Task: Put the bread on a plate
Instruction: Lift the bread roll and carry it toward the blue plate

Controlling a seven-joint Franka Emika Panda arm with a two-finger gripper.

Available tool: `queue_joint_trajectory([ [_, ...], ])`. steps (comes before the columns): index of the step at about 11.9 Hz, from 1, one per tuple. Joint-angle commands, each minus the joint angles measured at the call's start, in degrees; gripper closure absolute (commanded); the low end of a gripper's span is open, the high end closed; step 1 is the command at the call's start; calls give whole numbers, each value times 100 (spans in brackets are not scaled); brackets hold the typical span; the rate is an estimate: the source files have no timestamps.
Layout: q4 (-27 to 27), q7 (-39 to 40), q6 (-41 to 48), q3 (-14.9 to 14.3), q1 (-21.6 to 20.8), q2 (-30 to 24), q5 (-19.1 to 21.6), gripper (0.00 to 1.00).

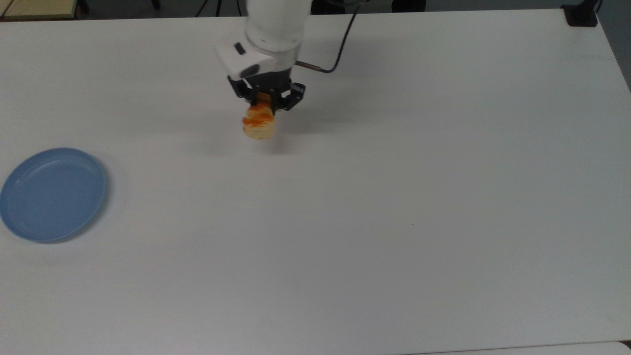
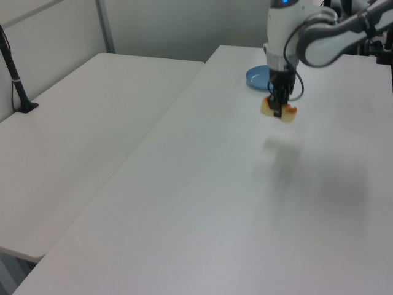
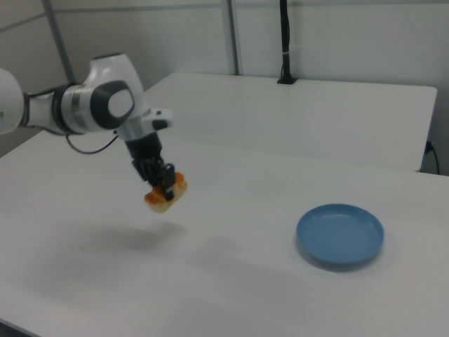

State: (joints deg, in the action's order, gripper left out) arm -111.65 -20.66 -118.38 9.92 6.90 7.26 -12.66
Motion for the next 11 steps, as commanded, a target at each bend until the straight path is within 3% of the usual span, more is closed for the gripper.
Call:
queue_joint_trajectory([
  [1,1764,440,876,-235,258,897,-17,60],
  [4,2602,458,904,-692,363,1435,1,60],
  [7,3489,519,1053,-702,776,2032,-26,60],
  [9,3650,537,1019,-702,1014,2174,-26,60],
  [11,4157,563,1001,-702,1277,2576,-26,60],
])
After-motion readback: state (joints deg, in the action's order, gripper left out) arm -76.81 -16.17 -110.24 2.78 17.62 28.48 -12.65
